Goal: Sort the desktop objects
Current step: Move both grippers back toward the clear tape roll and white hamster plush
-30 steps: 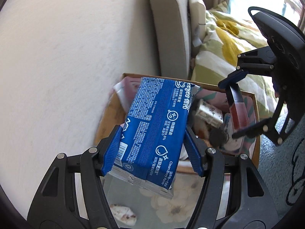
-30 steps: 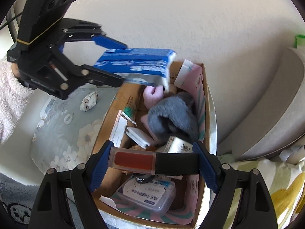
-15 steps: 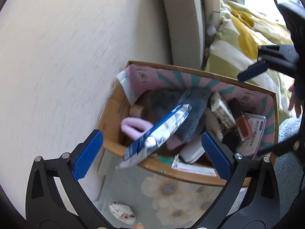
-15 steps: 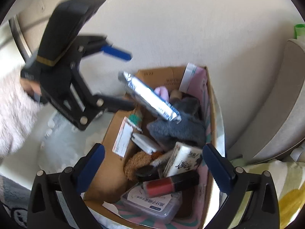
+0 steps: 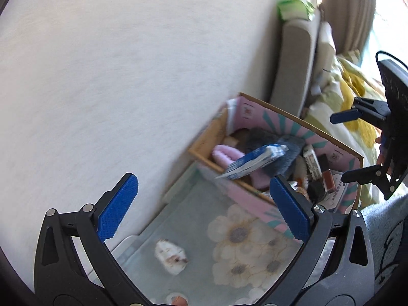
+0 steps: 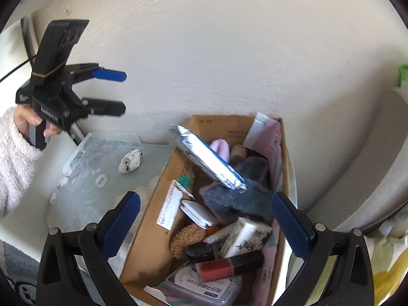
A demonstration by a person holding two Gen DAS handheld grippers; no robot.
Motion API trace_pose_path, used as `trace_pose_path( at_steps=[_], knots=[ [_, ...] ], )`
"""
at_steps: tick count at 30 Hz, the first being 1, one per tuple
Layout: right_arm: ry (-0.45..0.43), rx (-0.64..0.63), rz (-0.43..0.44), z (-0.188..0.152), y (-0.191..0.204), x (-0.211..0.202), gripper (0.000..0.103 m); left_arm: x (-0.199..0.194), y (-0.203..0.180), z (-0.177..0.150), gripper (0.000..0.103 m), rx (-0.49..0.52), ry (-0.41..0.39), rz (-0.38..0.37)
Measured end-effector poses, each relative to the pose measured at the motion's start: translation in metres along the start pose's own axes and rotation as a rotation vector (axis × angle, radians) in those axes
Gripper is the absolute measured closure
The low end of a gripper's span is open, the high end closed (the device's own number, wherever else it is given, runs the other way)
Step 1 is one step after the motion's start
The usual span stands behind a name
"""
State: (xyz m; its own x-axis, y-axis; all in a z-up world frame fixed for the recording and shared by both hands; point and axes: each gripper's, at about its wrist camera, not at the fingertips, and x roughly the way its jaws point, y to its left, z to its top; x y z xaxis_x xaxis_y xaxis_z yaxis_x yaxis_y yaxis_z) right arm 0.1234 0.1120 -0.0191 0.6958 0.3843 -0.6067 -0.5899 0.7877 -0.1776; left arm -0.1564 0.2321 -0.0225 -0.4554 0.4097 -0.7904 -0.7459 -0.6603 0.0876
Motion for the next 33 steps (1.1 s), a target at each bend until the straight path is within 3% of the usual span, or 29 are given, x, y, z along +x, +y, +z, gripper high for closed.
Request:
trace_pose_path(
  at_steps=[8,15,20,25,28,31,33],
  knots=[
    [-0.041,-0.139,0.011,0.017,0.045,-0.001,0.001,-0.042,0.031,-0.037,0.0,-0.085,-0.031,0.089],
    [-0.051,-0.247,0.076,0.046,0.098,0.017,0.001,-0.076,0.055,-0.086,0.0,-0.155,-0.016,0.169],
    [0.033,-0.263,0.131,0.071,0.133,0.059,0.001,-0.085,0.069,-0.129,0.0,-0.217,0.036,0.235],
    [0.149,-0.188,0.173,0.083,0.155,0.121,0.001,-0.063,0.075,-0.18,0.0,-0.329,0.089,0.232],
    [0.19,-0.169,0.16,0.08,0.17,0.159,0.001,-0.038,0.073,-0.207,0.0,-0.403,0.113,0.218],
    [0.233,-0.145,0.094,0.075,0.181,0.2,0.001,-0.01,0.073,-0.233,0.002,-0.489,0.133,0.194],
    [0.264,-0.123,0.09,0.075,0.185,0.22,0.001,0.008,0.072,-0.247,0.009,-0.538,0.163,0.174]
  ],
)
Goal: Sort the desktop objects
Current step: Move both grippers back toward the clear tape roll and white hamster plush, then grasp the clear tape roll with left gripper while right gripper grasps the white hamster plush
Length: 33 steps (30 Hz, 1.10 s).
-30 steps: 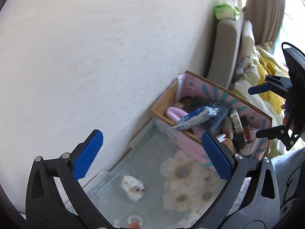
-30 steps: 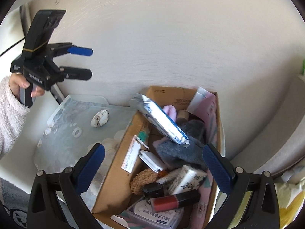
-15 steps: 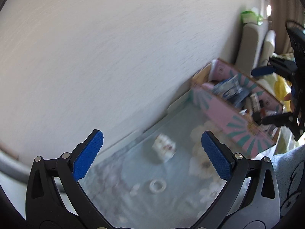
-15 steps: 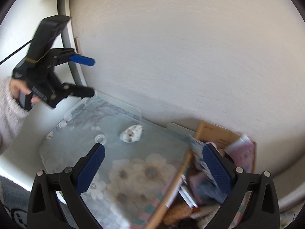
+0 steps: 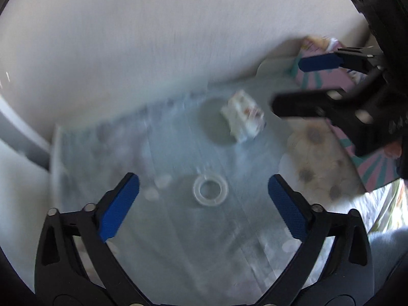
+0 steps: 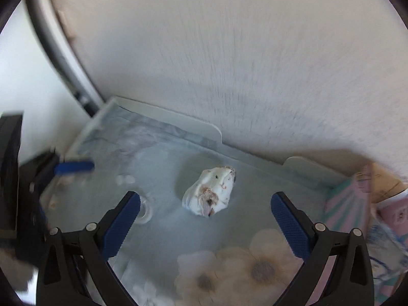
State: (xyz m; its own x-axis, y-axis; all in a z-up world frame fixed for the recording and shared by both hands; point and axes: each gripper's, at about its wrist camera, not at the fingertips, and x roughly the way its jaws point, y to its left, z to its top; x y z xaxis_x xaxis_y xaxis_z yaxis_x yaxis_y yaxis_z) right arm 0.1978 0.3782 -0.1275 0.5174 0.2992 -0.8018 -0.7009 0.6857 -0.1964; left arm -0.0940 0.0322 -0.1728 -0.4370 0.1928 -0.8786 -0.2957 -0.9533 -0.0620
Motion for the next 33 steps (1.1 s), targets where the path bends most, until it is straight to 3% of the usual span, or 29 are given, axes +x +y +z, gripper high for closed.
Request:
trace_pose_path(
  at_steps=[1,4,10,12,13,14,15,19,24,33],
  knots=[
    [0.014,0.011,-0.002,0.001,0.0,0.01,0.001,0.009,0.001,-0.004,0.013,-0.011,0.018,-0.003],
    [0.051,0.023,-0.019,0.005,0.003,0.035,0.001,0.028,0.004,-0.012,0.014,-0.025,0.042,-0.002],
    [0.095,0.055,-0.044,0.003,0.0,0.062,0.007,0.041,0.004,-0.019,0.016,-0.019,0.022,0.037],
    [0.102,0.061,-0.044,0.001,-0.001,0.066,0.021,0.044,0.002,-0.021,0.021,-0.002,0.029,0.034],
    [0.114,0.062,-0.04,0.001,-0.002,0.07,0.028,0.045,0.001,-0.021,0.027,0.005,0.03,0.03],
    [0.126,0.062,-0.04,0.0,-0.002,0.072,0.041,0.046,0.0,-0.022,0.033,0.011,0.028,0.028],
    [0.133,0.06,-0.048,0.0,-0.003,0.074,0.047,0.047,-0.001,-0.023,0.044,0.016,0.031,0.021],
    [0.129,0.051,-0.063,-0.001,-0.004,0.074,0.054,0.046,-0.006,-0.024,0.061,0.042,0.026,0.007],
    [0.123,0.068,-0.069,-0.003,-0.008,0.072,0.064,0.041,-0.01,-0.026,0.064,0.057,0.029,0.002],
    [0.09,0.08,-0.037,-0.004,-0.004,0.047,0.068,0.014,-0.012,-0.026,0.064,0.044,0.016,0.01]
  ],
)
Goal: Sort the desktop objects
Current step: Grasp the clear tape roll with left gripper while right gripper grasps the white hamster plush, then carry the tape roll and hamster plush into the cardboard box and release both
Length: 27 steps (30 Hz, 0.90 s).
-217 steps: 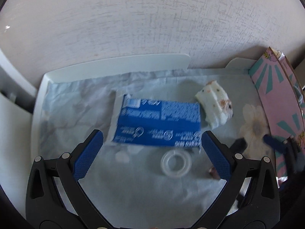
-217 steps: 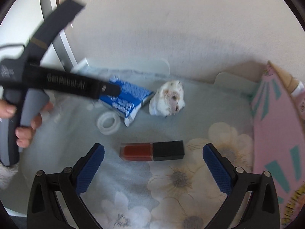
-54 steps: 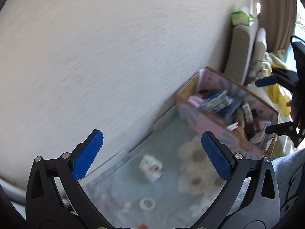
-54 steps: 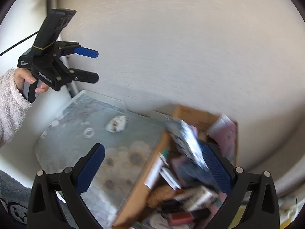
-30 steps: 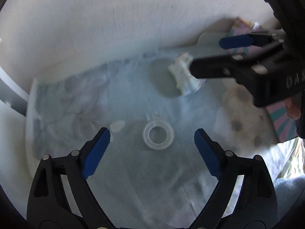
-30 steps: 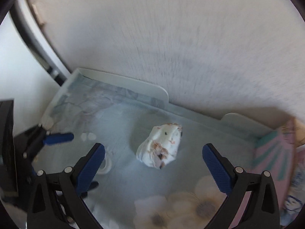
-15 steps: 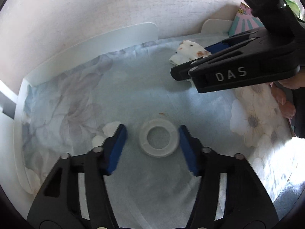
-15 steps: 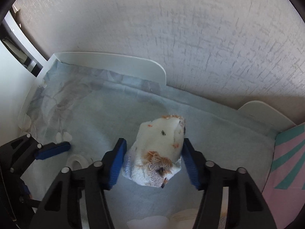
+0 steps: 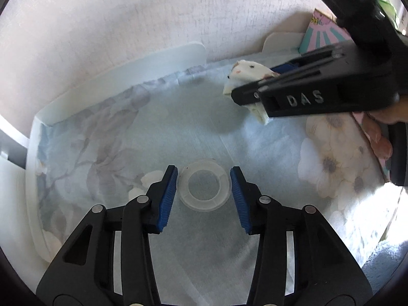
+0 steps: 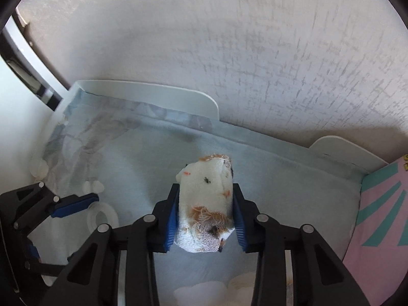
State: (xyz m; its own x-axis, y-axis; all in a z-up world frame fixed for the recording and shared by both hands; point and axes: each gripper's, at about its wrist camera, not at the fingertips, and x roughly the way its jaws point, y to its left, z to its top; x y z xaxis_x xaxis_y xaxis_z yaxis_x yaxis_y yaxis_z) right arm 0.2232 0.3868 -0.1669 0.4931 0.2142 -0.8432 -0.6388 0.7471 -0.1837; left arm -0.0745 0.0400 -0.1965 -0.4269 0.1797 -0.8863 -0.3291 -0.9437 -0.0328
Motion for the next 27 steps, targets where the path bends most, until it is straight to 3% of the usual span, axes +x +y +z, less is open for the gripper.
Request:
trace_pose_path(
  at_steps=[5,10,14,19,27],
  knots=[
    [-0.04,-0.013,0.051,-0.005,0.005,-0.042,0.069,-0.032,0.001,0.007,0.064,-0.032,-0.016,0.011],
    [-0.108,-0.068,0.086,0.009,0.007,-0.099,0.069,-0.07,-0.013,0.043,0.064,-0.033,-0.058,0.004],
    [-0.165,-0.06,0.076,0.01,-0.023,-0.158,0.069,-0.091,-0.028,0.082,0.064,0.008,-0.11,0.004],
    [-0.202,-0.056,-0.046,-0.001,-0.086,-0.213,0.069,-0.124,-0.072,0.115,0.064,0.05,-0.143,-0.04],
    [-0.137,0.001,-0.064,-0.03,-0.163,-0.233,0.069,-0.128,-0.183,0.153,0.064,0.188,-0.127,-0.148]
  ],
)
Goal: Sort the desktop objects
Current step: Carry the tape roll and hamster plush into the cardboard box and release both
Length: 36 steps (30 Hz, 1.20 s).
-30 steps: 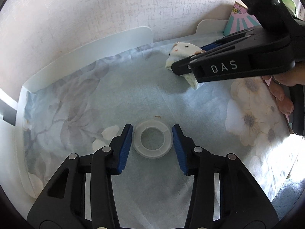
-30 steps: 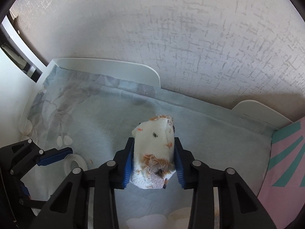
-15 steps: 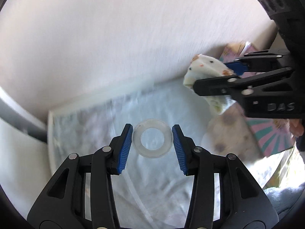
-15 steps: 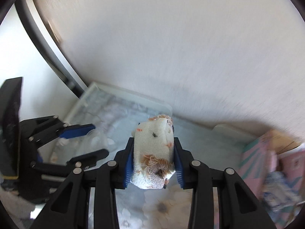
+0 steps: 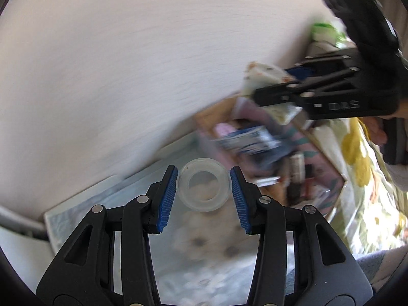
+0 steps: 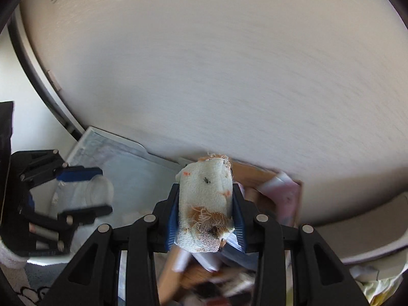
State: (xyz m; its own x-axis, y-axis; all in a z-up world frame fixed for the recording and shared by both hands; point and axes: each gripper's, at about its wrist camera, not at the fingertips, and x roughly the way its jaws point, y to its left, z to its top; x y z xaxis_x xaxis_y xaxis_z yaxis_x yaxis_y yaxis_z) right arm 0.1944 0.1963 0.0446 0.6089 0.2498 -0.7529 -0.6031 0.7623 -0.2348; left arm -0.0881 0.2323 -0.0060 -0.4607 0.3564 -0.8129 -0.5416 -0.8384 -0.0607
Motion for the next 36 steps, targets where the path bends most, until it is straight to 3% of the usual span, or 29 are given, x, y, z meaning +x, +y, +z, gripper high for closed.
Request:
trace_pose_path(
  at_steps=[5,9,23,25,26,27,28,29,30,36],
  knots=[
    [0.028,0.053,0.022,-0.014,-0.037,0.008,0.069,0.036,-0.052,0.013,0.064,0.032,0.048,-0.05],
    [0.063,0.045,0.002,-0.02,-0.051,0.025,0.069,0.054,-0.084,0.01,0.064,0.047,0.093,-0.043],
    [0.166,0.01,0.075,-0.031,-0.067,0.061,0.068,0.076,-0.116,0.011,0.064,0.033,0.121,0.021],
    [0.178,0.0,0.075,-0.031,-0.072,0.058,0.067,0.077,-0.119,0.011,0.064,0.028,0.12,0.027],
    [0.187,-0.005,0.075,-0.031,-0.072,0.06,0.062,0.078,-0.12,0.011,0.064,0.027,0.115,0.029],
    [0.19,-0.006,0.074,-0.031,-0.072,0.061,0.053,0.078,-0.121,0.011,0.061,0.024,0.111,0.03],
    [0.185,-0.003,0.075,-0.031,-0.071,0.062,0.047,0.078,-0.122,0.011,0.046,0.022,0.116,0.032],
    [0.181,0.002,0.076,-0.032,-0.072,0.062,0.025,0.078,-0.123,0.011,0.029,0.02,0.124,0.043],
    [0.175,0.009,0.073,-0.032,-0.073,0.062,0.01,0.078,-0.125,0.011,0.002,0.02,0.122,0.067],
    [0.158,0.034,0.054,-0.034,-0.074,0.054,0.007,0.079,-0.128,0.003,0.0,0.016,0.102,0.085]
  ],
)
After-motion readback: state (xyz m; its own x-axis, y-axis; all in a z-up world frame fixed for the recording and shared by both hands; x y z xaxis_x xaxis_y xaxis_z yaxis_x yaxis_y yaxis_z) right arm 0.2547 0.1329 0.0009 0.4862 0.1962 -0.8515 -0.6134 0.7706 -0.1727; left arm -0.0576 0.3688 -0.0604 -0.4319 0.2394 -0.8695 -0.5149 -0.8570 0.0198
